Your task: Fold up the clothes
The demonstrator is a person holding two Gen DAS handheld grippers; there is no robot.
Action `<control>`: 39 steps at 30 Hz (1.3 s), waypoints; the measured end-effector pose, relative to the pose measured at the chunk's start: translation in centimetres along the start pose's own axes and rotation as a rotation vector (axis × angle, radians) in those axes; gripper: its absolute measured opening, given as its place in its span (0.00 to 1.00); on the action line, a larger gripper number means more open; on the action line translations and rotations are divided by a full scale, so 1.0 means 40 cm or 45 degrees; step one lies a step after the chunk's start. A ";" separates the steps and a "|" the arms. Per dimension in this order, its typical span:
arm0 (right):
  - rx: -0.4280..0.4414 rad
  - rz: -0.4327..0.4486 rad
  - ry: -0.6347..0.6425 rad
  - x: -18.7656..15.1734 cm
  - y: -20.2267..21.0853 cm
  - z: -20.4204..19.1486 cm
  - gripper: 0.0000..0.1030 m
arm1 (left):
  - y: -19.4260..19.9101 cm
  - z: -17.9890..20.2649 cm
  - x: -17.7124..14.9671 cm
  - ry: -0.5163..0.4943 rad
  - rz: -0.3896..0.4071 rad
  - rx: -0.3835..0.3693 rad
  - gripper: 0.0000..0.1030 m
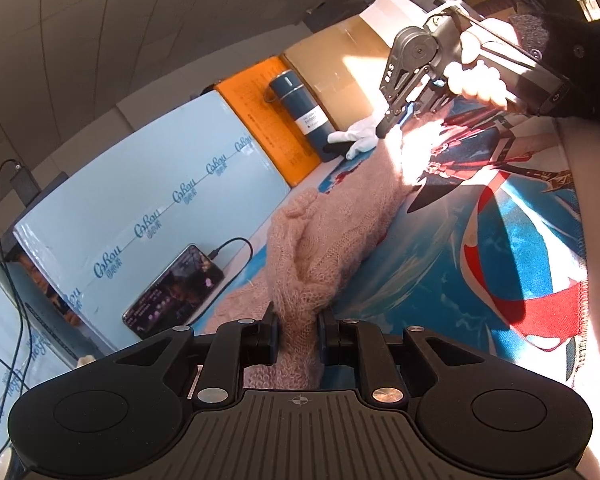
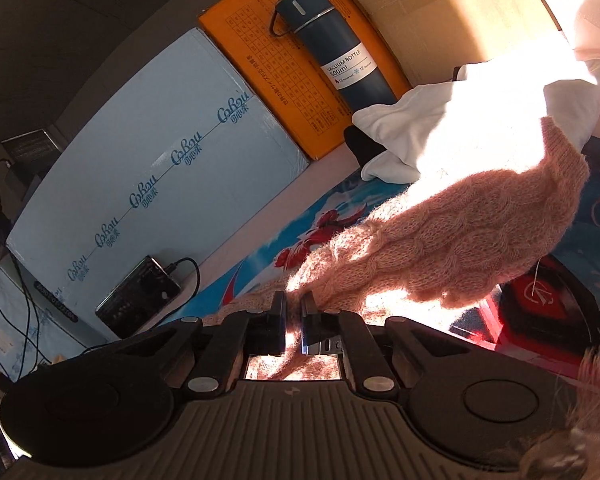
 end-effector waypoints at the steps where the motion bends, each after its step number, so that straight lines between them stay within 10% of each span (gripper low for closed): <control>1: 0.024 0.031 0.005 -0.002 0.034 -0.009 0.06 | 0.001 -0.010 0.002 0.018 0.010 0.011 0.16; 8: 0.007 0.146 0.078 -0.057 0.265 -0.017 0.06 | 0.020 -0.072 0.016 0.121 0.095 0.005 0.16; 13: 0.011 0.011 0.047 -0.137 0.326 0.015 0.06 | 0.035 -0.078 0.025 0.003 0.104 -0.074 0.16; 20: -0.049 -0.025 0.134 -0.160 0.377 0.054 0.09 | 0.054 -0.019 -0.047 0.033 -0.182 -0.394 0.21; 23: -0.180 0.080 0.162 -0.111 0.397 0.093 0.41 | 0.079 -0.049 -0.045 0.198 -0.181 -0.432 0.31; 27: -0.393 0.231 0.165 -0.038 0.415 0.162 0.55 | 0.121 -0.102 -0.014 0.448 -0.027 -0.471 0.58; 31: -0.541 0.283 0.165 0.013 0.390 0.221 0.60 | 0.114 -0.170 0.001 0.638 0.114 -0.290 0.85; 35: -0.640 0.222 0.154 0.027 0.333 0.261 0.60 | 0.050 -0.210 -0.041 0.645 -0.033 0.131 0.87; 39: -0.684 0.178 0.302 0.013 0.296 0.241 0.54 | 0.028 -0.214 -0.048 0.650 -0.051 0.142 0.87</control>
Point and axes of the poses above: each gripper's, at about its wrist camera, not at the fingertips, and y roughly against the way its jaws point, z to its right, x to its top, the point moved 6 cm from there along -y, roughly the way its jaws point, and after that the axes turned 8 degrees about z, right-handed, at the moved point
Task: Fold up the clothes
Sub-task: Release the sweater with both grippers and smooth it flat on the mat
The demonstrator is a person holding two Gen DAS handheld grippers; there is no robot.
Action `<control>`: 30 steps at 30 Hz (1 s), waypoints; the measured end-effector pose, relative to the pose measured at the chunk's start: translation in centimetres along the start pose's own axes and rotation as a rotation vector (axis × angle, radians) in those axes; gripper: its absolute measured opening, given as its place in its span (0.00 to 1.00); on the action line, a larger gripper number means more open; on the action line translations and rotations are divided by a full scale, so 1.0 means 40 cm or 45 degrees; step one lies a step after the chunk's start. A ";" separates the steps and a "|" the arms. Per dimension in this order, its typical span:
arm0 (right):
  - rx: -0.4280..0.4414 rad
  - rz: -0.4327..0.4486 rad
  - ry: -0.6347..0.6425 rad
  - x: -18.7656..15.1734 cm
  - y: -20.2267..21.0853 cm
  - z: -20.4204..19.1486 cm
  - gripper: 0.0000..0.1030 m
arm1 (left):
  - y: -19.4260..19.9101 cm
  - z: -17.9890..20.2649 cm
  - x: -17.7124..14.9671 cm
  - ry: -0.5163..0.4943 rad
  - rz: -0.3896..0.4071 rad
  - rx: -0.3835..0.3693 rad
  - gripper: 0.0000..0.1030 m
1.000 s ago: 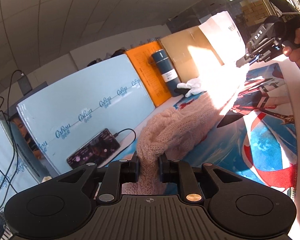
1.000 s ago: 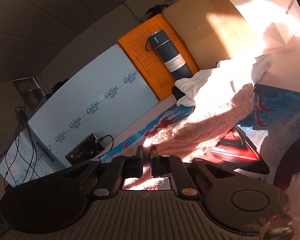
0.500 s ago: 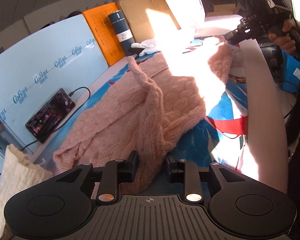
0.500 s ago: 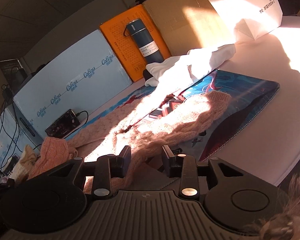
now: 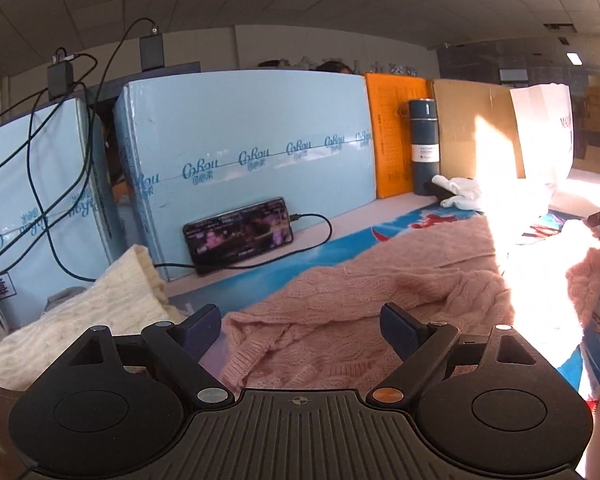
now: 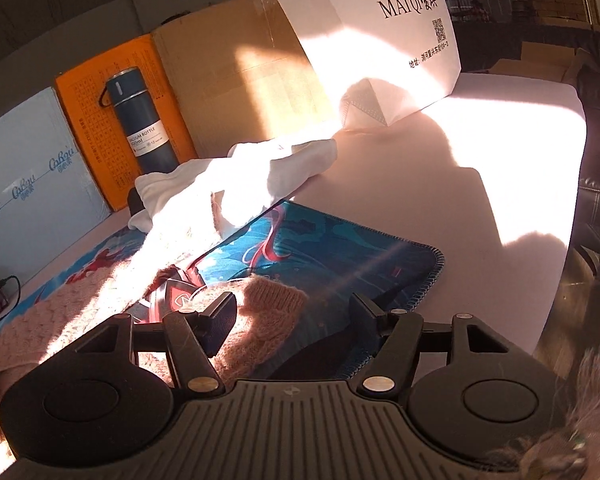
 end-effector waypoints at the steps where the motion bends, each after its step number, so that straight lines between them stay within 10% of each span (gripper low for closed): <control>1: 0.002 0.001 0.047 -0.006 -0.004 -0.012 0.45 | -0.003 0.001 0.002 0.000 0.003 -0.003 0.87; 4: -0.016 0.035 0.180 -0.019 -0.014 -0.043 0.10 | -0.004 0.000 0.002 0.000 0.004 0.013 0.87; 7: -0.025 0.058 0.249 -0.016 -0.015 -0.058 0.05 | -0.005 0.000 -0.003 -0.008 -0.018 0.037 0.87; 14: -0.103 0.049 0.287 -0.002 -0.042 -0.033 0.06 | -0.037 0.015 -0.064 -0.138 -0.226 0.085 0.87; 19: -0.134 0.162 0.232 0.033 0.026 -0.049 0.41 | -0.028 0.028 -0.082 -0.276 -0.242 0.115 0.92; 25: 0.322 0.202 0.178 0.042 0.115 -0.252 0.59 | 0.001 0.058 -0.030 -0.323 -0.085 0.096 0.92; 30: 0.738 -0.006 0.264 -0.050 0.120 -0.473 0.69 | 0.019 0.109 -0.054 -0.380 -0.131 -0.033 0.92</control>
Point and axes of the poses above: each gripper's, at about its wrist camera, not at the fingertips, and y roughly against the way its jaws point, z to its right, x to its top, the point moved 6 cm from there along -y, roughly the way its jaws point, and after that the axes turned 8 degrees about z, right-handed, at the moved point
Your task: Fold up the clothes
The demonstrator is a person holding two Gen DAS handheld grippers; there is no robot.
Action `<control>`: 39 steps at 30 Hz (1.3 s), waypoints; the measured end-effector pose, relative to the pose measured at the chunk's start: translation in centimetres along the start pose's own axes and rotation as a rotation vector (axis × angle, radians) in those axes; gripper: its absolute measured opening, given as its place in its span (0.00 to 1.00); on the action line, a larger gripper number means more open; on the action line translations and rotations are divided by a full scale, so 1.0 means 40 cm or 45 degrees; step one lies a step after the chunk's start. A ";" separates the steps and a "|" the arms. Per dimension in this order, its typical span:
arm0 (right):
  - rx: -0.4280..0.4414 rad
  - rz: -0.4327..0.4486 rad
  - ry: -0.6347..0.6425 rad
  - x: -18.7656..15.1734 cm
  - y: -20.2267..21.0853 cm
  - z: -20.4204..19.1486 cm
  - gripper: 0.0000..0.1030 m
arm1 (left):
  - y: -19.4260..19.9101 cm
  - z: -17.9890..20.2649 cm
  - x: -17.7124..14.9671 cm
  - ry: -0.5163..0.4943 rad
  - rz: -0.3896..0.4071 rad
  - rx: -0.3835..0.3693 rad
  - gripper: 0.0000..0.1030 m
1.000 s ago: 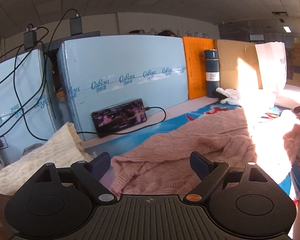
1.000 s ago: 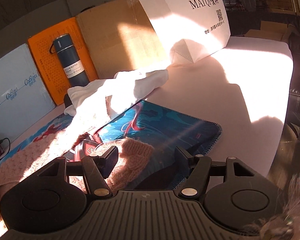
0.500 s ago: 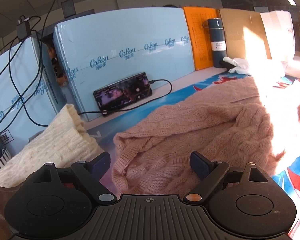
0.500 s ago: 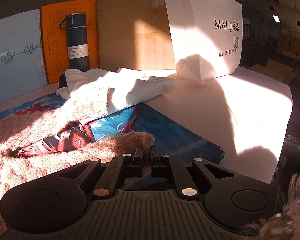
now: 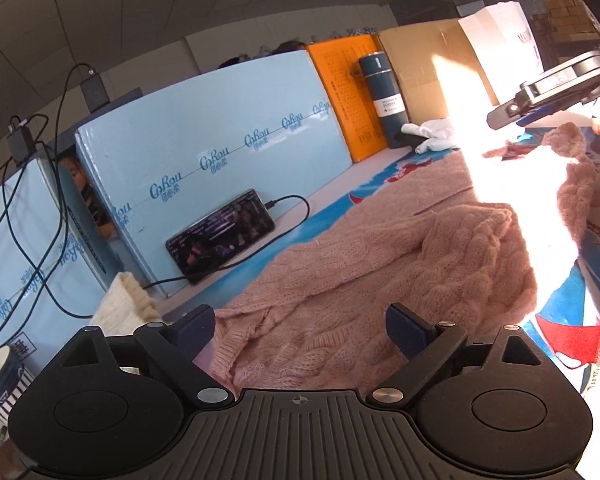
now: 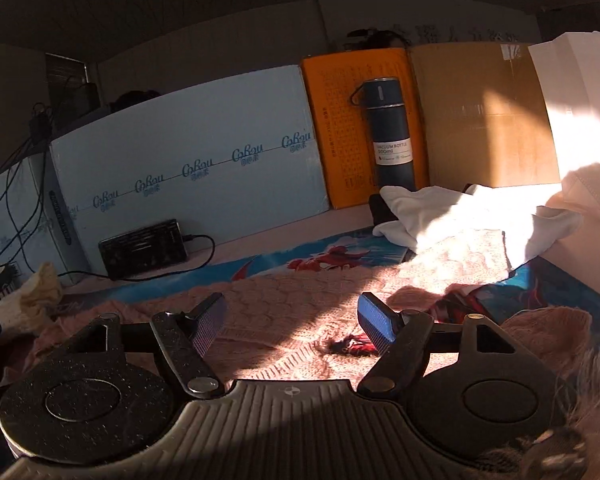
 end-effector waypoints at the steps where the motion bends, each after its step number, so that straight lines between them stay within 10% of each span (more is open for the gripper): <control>1: 0.044 -0.055 0.026 -0.018 -0.027 -0.029 0.69 | 0.001 0.006 -0.009 -0.008 -0.011 0.002 0.92; 5: 0.045 -0.245 0.116 -0.093 -0.101 -0.102 0.64 | 0.012 0.011 -0.028 -0.006 -0.022 0.028 0.92; 8: 0.080 -0.222 0.210 -0.110 -0.088 -0.134 0.17 | 0.021 -0.004 -0.023 0.014 0.004 0.051 0.92; 10: 0.124 -0.220 0.124 -0.094 -0.061 -0.126 0.11 | 0.023 -0.015 -0.016 0.030 0.029 0.076 0.92; 21: 0.047 -0.165 0.174 -0.094 0.046 -0.093 0.12 | -0.014 0.026 0.030 -0.014 0.098 -0.066 0.92; 25: -0.102 -0.185 0.392 -0.145 0.015 -0.096 0.53 | -0.027 0.064 0.011 -0.119 0.038 -0.105 0.92; 30: -0.023 -0.141 0.280 -0.104 0.004 -0.076 0.68 | -0.016 -0.001 0.080 0.012 0.180 -0.043 0.92; 39: 0.081 -0.257 -0.175 -0.042 -0.177 -0.085 0.57 | -0.152 -0.120 0.119 0.479 0.229 0.221 0.98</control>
Point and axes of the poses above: each gripper's, at about its wrist camera, not at the fingertips, and y roughly against the way its jaws point, z to its right, x to its top, the point moved 6 cm from there along -y, roughly the way its jaws point, and after that the axes turned 8 degrees about z, right-handed, at the moved point
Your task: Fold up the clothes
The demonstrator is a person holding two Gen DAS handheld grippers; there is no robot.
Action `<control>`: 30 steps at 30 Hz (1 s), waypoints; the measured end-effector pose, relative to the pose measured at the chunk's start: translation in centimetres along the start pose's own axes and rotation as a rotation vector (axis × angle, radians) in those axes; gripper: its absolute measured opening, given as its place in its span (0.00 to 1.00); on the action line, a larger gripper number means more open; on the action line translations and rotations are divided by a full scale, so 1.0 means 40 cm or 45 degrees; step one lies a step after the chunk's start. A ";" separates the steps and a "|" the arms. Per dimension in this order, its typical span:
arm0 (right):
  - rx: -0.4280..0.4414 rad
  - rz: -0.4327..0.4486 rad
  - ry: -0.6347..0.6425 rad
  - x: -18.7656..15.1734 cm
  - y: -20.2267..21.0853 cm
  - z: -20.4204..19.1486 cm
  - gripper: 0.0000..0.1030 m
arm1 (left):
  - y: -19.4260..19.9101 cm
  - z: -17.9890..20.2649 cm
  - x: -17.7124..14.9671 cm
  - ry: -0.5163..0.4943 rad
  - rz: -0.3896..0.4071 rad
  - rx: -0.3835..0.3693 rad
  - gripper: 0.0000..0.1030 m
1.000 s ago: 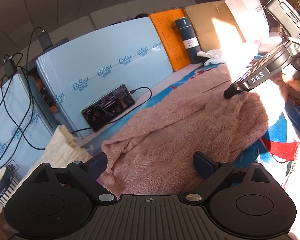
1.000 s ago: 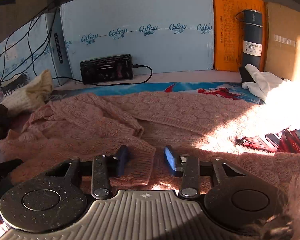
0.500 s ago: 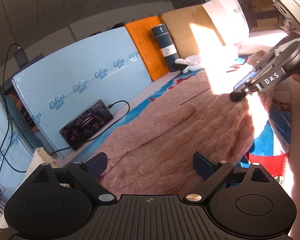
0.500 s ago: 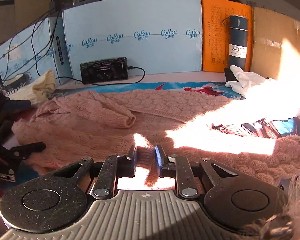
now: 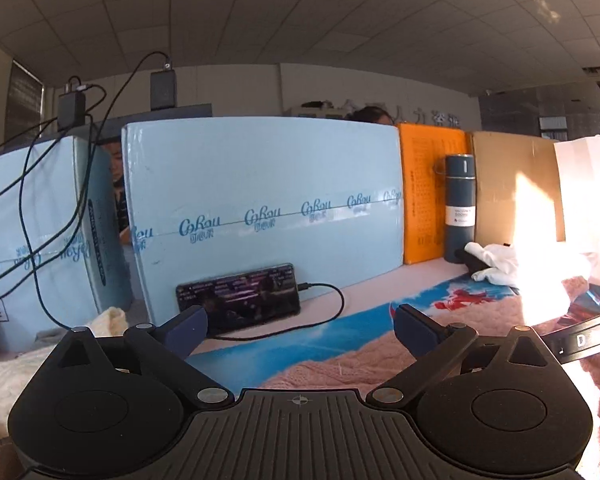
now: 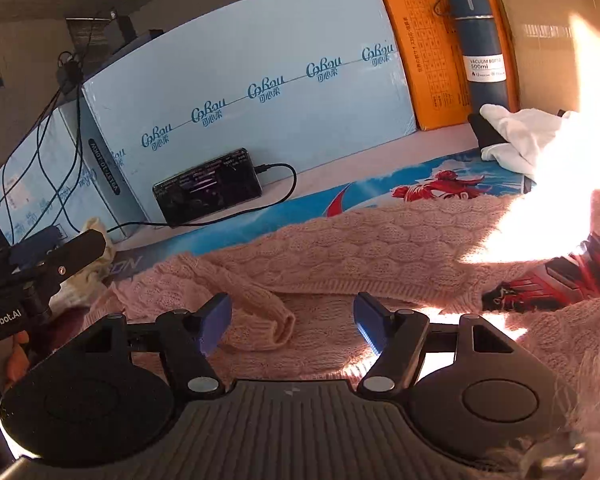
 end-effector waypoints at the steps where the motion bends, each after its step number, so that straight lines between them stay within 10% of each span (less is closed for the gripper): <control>1: 0.005 -0.040 -0.031 -0.003 -0.025 -0.002 0.55 | -0.004 -0.007 -0.016 -0.007 -0.024 -0.001 0.98; 4: 0.006 -0.095 0.010 -0.025 -0.075 -0.025 0.45 | -0.003 -0.037 -0.045 0.009 -0.062 0.043 0.98; 6: 0.045 -0.099 0.094 -0.035 -0.083 -0.053 0.08 | -0.005 -0.053 -0.050 0.040 -0.070 0.058 0.98; 12: -0.039 0.121 0.303 0.015 -0.061 -0.066 0.07 | -0.008 -0.072 -0.056 0.098 -0.084 0.060 0.98; 21: -0.108 -0.002 0.503 -0.040 -0.107 -0.075 0.09 | -0.006 -0.070 -0.056 0.101 -0.084 0.053 0.98; 30: 0.013 0.242 0.446 0.002 0.076 -0.042 0.88 | 0.013 -0.051 -0.049 0.068 -0.005 -0.008 0.99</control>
Point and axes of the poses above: each gripper's, at about its wrist camera, not at the fingertips, and y roughly against the way its jaws point, z to its right, x to its top, the point moved 6 cm from there along -y, roughly the way its jaws point, and after that the axes turned 8 degrees about z, right-handed, at the moved point
